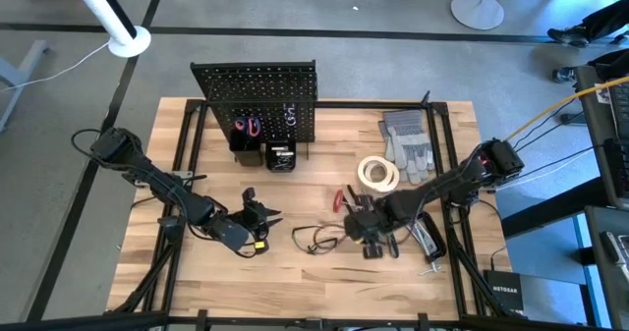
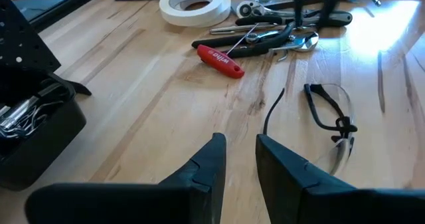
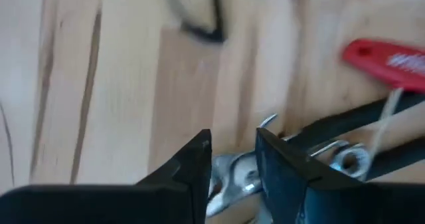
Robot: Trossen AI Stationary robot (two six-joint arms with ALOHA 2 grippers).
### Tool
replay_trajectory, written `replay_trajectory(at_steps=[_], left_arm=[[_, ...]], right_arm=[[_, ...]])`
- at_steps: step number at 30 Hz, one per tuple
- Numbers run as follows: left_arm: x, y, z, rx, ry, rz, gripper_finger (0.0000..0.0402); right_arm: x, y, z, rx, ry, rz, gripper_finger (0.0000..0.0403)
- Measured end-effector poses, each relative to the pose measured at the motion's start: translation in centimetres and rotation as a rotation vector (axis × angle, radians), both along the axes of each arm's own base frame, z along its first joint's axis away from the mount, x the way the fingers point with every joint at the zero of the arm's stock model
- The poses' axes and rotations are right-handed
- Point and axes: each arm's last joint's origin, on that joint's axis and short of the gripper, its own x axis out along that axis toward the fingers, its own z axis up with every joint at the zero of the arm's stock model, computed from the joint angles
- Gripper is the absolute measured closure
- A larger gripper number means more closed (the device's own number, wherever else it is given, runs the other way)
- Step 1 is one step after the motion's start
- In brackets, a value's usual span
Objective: Hang tools onto peg board
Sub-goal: Put the hook into the right pegboard organizer bin
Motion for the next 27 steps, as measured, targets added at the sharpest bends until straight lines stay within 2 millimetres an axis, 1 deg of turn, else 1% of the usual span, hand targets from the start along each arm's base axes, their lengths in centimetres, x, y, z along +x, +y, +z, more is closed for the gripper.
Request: replay_trajectory(at_steps=[2,5,8,11,15,22,24,27], left_arm=[[0.0,0.0,0.0,0.000,0.001,0.000,0.0329],[0.0,0.0,0.0,0.000,0.000,0.000,0.0329],[0.0,0.0,0.0,0.000,0.000,0.000,0.0329],[0.0,0.0,0.0,0.000,0.000,0.002,0.0329],[0.0,0.0,0.0,0.000,0.000,0.002,0.0329],[0.0,0.0,0.0,-0.003,-0.004,0.003,0.0329],[0.0,0.0,0.0,-0.002,-0.003,0.003,0.0329],[0.0,0.0,0.0,-0.001,-0.003,0.002,0.0329]], right_arm=[[-0.4,0.4,-0.6,0.001,-0.003,0.001,0.0285],[-1.0,0.5,-1.4,0.011,0.007,-0.036,0.0285],[-1.4,0.8,-1.7,0.035,0.037,-0.060,0.0285],[-1.1,1.2,-1.6,0.061,0.002,-0.058,0.0285],[-0.1,1.7,-1.6,0.101,-0.078,-0.055,0.0285],[0.1,1.3,-4.2,-0.035,-0.013,-0.103,0.0285],[0.2,1.3,-4.6,-0.044,-0.004,-0.106,0.0285],[0.3,1.1,-4.7,-0.043,-0.002,-0.128,0.0285]])
